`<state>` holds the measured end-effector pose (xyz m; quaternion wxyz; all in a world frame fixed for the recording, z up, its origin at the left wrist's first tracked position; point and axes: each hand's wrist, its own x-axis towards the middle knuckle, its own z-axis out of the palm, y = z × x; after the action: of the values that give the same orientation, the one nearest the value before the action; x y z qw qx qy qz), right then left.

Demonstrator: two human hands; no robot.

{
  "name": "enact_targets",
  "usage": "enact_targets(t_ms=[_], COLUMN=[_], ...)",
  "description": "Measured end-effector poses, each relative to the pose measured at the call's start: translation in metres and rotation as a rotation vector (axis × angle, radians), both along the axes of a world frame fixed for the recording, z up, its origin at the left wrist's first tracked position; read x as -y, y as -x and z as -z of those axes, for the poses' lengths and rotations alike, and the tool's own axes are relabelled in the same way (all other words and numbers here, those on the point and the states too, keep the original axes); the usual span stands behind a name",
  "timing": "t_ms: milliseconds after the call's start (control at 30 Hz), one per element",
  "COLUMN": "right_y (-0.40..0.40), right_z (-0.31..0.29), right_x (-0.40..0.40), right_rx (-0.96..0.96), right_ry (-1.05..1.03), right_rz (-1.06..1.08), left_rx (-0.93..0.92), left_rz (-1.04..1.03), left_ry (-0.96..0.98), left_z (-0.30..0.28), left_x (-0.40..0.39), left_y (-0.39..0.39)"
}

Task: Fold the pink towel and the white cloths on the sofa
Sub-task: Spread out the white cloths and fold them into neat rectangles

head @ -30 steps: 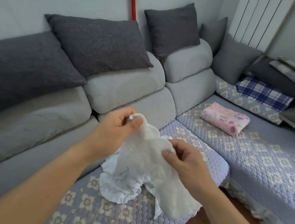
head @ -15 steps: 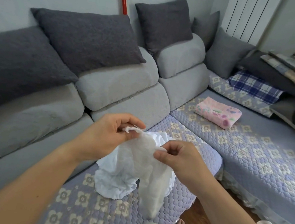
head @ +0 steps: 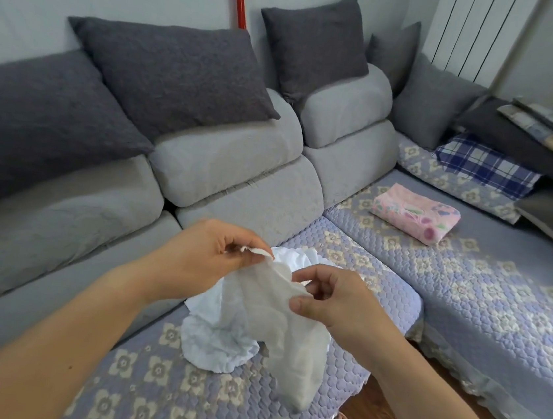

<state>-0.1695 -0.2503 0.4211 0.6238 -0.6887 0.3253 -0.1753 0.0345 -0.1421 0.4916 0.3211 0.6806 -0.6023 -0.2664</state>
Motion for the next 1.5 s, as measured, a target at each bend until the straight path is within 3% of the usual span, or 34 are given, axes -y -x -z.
enact_targets(t_ms=[167, 367, 567, 633, 733, 833, 933, 1033, 1133, 1267, 1367, 1500], right_y=[0.000, -0.006, -0.005, -0.004, -0.004, -0.009, -0.010, -0.001, 0.011, 0.039, 0.059, 0.071], right_z=[0.000, -0.003, 0.010, 0.014, 0.011, 0.005, 0.000, 0.005, 0.024, 0.042, 0.049, 0.058], right_x=[0.001, 0.005, 0.010, 0.009, 0.008, 0.005, 0.006, 0.012, 0.021, 0.037, 0.051, 0.064], right_rx=[0.009, 0.095, -0.059, -0.008, 0.155, 0.204, 0.180, -0.067, -0.324, -0.462, -0.463, -0.289], right_ry=[0.005, -0.065, 0.020, 0.035, 0.065, 0.143, 0.110, 0.149, 0.255, 0.300, 0.295, 0.180], right_rz=[-0.013, -0.019, -0.155, -0.120, -0.048, -0.039, -0.149, -0.333, -0.331, -0.248, -0.161, 0.139], left_rx=[-0.023, -0.240, -0.112, -0.090, 0.159, 0.393, 0.393, 0.329, 0.344, 0.332, 0.300, 0.195], left_rz=[-0.007, -0.049, -0.146, -0.115, -0.011, 0.098, 0.123, 0.141, -0.006, -0.358, -0.463, -0.530], left_ry=[-0.018, 0.057, 0.110, 0.038, -0.218, -0.275, -0.240, -0.134, 0.031, 0.197, 0.236, 0.240], left_z=[0.008, 0.019, 0.012, 0.004, -0.012, -0.021, -0.027, -0.034, -0.031, -0.018, -0.007, 0.007], left_x=[0.005, 0.015, 0.022, 0.023, 0.025, 0.031, 0.038, 0.044, 0.049, 0.051, 0.049, 0.046], left_y=[-0.004, 0.006, 0.009, 0.010, 0.009, 0.007, 0.007, -0.001, -0.020, -0.055, -0.072, -0.082])
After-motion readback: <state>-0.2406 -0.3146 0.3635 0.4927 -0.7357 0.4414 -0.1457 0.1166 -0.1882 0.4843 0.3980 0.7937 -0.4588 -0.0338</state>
